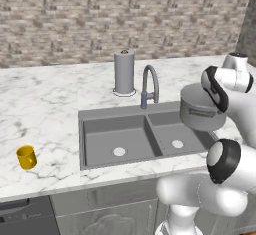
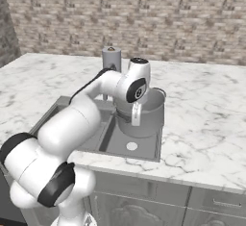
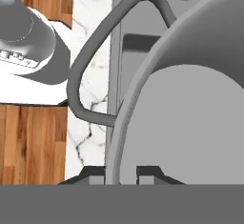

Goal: Place the pot in the left basin and the mug in the right basin of the sink.

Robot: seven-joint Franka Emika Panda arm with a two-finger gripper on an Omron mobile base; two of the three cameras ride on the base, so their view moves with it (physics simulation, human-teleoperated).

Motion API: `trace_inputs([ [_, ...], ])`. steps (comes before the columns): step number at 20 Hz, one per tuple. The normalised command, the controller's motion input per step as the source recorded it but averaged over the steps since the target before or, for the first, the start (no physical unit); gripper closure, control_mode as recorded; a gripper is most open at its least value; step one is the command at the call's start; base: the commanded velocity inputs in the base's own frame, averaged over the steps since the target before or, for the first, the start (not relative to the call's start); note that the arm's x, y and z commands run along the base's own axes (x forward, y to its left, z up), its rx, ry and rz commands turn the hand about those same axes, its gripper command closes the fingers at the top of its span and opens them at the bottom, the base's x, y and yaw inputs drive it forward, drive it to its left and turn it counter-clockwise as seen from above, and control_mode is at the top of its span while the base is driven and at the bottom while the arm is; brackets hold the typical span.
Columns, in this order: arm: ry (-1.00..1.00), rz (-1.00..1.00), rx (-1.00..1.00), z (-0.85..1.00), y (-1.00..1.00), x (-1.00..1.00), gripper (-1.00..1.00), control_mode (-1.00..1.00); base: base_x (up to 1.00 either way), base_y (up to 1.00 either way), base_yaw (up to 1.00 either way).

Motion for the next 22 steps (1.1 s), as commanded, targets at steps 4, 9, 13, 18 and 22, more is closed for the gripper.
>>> trace_inputs([
  [4, 0.04, 0.14, 0.0, 0.0, 0.49, 0.0, 1.0, -1.0, 0.0, 0.0, 0.0],
  [9, 0.05, 0.13, 0.0, 0.0, 0.49, 0.0, 1.0, -1.0, 0.0, 0.0, 0.0],
  [13, 0.04, 0.14, 0.0, 0.0, 0.47, 0.0, 1.0, -1.0, 0.0, 0.0, 0.0],
  [18, 0.05, 0.13, 0.0, 0.0, 0.51, 0.0, 1.0, -1.0, 0.0, 0.0, 0.0],
  [22, 0.05, 0.11, 0.0, 0.0, 0.62, 0.0, 1.0, -1.0, 0.0, 0.0, 0.0],
])
